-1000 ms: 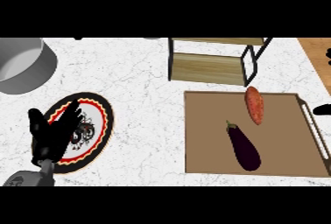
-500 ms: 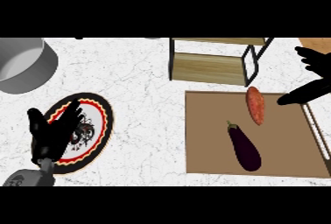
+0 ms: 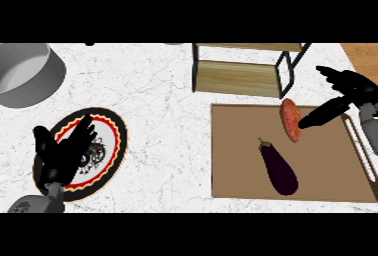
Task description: Pick the sweet potato from the tray and place it in the tiered shelf
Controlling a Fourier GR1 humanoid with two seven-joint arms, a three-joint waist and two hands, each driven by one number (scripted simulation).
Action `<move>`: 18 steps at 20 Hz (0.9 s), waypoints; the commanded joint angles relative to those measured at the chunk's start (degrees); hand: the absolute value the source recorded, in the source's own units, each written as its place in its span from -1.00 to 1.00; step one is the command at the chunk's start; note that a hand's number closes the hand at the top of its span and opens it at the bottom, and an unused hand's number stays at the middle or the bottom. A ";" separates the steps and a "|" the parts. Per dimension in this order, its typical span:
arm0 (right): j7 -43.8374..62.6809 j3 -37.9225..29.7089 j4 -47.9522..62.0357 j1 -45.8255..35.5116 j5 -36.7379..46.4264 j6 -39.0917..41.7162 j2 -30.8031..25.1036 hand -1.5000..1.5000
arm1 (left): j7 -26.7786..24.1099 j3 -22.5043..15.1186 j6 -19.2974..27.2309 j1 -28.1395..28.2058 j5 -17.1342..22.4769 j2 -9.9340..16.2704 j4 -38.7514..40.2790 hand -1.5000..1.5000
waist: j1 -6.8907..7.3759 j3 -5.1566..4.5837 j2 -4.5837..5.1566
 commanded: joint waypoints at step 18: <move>-3.67 -0.40 5.95 4.30 16.70 -4.64 7.49 -1.00 | 1.91 2.91 -2.12 0.24 -4.42 -4.45 2.78 0.00 | -0.21 -0.61 0.54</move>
